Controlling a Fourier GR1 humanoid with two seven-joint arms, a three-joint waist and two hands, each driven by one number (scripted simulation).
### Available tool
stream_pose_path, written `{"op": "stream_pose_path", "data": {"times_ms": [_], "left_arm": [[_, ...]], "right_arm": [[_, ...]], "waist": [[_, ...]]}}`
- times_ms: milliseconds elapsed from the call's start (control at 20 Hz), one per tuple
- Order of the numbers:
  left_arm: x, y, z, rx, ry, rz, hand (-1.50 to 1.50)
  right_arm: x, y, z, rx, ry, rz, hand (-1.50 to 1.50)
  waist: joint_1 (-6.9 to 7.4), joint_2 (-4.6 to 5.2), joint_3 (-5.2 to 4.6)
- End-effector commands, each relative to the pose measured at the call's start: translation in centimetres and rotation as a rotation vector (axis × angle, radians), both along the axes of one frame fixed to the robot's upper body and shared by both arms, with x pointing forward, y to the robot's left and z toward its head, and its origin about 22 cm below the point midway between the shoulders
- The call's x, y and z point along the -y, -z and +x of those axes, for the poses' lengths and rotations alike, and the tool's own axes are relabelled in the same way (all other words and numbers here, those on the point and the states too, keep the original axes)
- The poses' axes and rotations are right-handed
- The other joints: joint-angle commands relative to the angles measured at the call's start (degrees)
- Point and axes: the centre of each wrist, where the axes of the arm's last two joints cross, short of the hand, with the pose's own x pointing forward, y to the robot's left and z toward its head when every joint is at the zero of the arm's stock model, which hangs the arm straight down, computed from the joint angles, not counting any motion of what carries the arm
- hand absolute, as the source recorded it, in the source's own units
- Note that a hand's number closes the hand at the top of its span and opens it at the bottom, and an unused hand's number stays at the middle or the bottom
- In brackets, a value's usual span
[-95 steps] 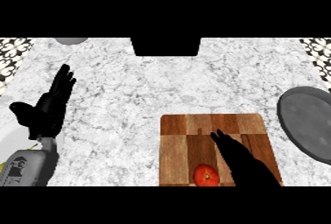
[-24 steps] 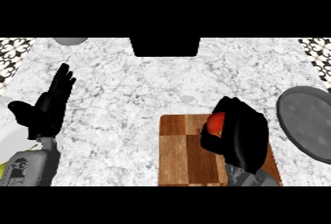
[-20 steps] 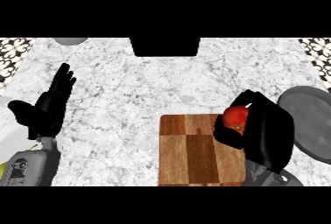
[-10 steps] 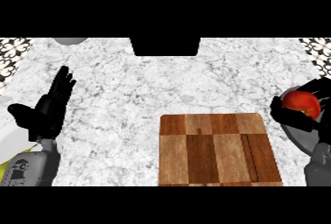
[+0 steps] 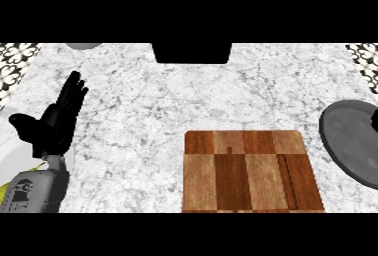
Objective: Pick the tomato from the cutting board and place it in the pan
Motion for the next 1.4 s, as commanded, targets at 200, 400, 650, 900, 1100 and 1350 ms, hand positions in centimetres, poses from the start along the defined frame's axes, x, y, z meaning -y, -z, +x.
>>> {"op": "stream_pose_path", "data": {"times_ms": [200,400,650,900,1100,1350], "left_arm": [[0.9,-0.9,-0.6,0.002,0.013,0.002,0.0],[0.8,0.2,-0.1,0.004,0.031,-0.007,0.0],[0.1,0.2,-0.2,0.004,0.027,-0.001,0.0],[0.8,-0.3,0.7,0.009,0.034,-0.003,0.0],[-0.5,1.7,-0.4,0.016,0.005,0.0,0.0],[-0.5,-0.8,0.0,-0.002,-0.008,0.004,0.0]], "right_arm": [[7.7,5.7,0.1,-0.031,0.067,-0.014,1.5],[9.1,5.6,1.6,-0.039,0.049,0.014,1.5],[8.9,9.1,-0.1,-0.091,-0.039,0.4,-1.5],[9.1,8.9,1.0,-0.091,-0.116,0.464,-1.5],[9.0,11.1,-0.9,0.06,-0.138,0.405,-1.5],[9.9,11.3,-2.3,0.32,-0.107,0.437,-1.5]], "waist": [[0.88,0.11,0.08],[1.83,0.5,0.15],[1.3,0.44,0.25],[1.8,0.7,0.23],[1.02,0.47,0.16],[-0.32,-0.3,0.04]]}}
